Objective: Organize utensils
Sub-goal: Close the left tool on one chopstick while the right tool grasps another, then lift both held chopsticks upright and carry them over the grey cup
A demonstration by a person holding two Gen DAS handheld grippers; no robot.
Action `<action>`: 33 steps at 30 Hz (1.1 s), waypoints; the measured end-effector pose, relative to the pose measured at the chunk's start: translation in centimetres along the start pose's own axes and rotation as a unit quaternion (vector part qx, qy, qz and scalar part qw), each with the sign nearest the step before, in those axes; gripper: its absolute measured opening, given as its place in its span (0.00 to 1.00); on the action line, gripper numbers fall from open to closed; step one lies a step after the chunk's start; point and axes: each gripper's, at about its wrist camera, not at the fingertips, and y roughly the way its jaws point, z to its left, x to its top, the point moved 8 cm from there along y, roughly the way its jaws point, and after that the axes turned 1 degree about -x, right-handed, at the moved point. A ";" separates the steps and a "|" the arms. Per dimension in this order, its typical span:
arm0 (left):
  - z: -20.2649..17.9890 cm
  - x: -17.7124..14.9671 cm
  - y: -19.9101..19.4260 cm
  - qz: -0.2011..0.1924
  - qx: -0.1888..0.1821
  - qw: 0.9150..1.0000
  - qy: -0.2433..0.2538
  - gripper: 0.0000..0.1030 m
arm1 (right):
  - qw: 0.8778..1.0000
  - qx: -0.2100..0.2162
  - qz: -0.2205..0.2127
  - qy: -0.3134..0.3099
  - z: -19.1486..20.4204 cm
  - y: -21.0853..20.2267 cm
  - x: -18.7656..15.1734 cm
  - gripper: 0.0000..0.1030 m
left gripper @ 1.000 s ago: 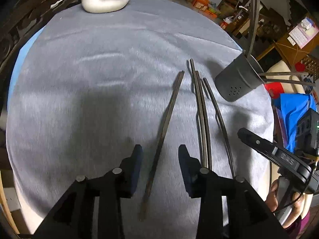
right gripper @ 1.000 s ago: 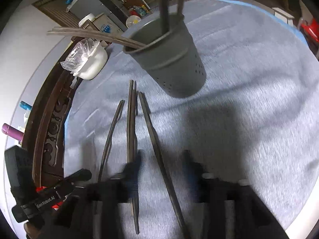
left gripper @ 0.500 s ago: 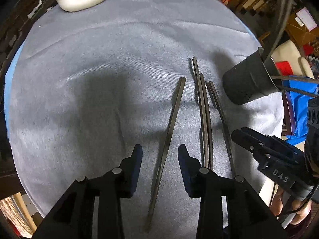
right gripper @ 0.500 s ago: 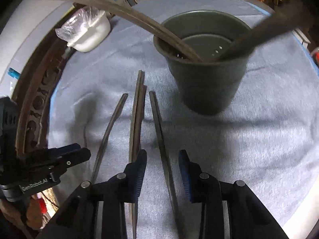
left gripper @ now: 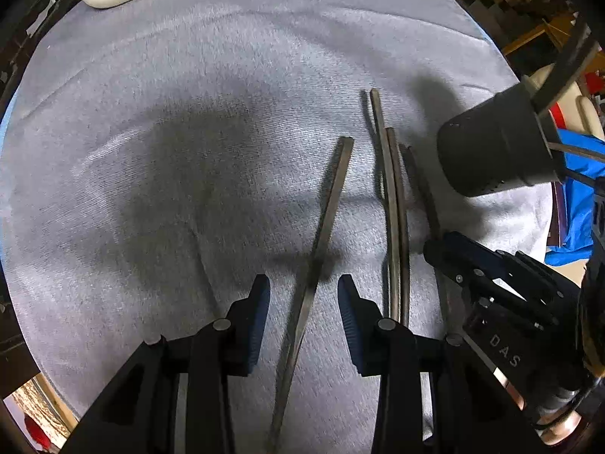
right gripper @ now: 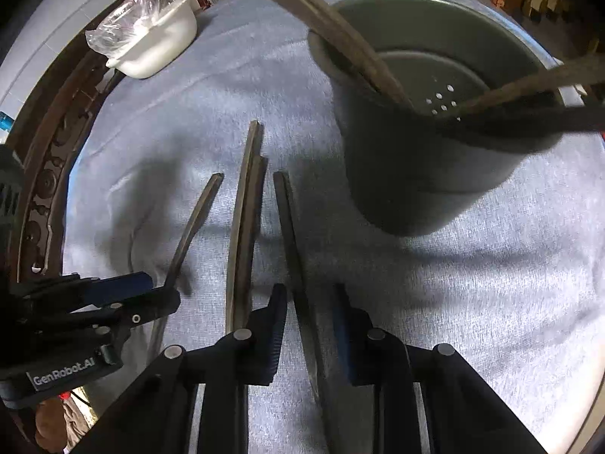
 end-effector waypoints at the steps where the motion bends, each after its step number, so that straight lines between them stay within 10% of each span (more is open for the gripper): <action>1: -0.1 0.1 0.2 0.003 -0.001 1.000 0.001 0.36 | 1.000 -0.005 -0.001 -0.003 0.0 0.0 -0.1 0.24; 16: -0.5 1.8 0.9 -0.015 -0.006 1.000 -0.003 0.05 | 0.999 0.004 -0.033 -0.028 0.1 -2.0 -0.5 0.06; 33: 0.9 -0.8 -13.3 -0.212 -0.020 0.977 -0.005 0.05 | 0.977 0.084 -0.173 -0.090 2.1 -13.7 -1.6 0.06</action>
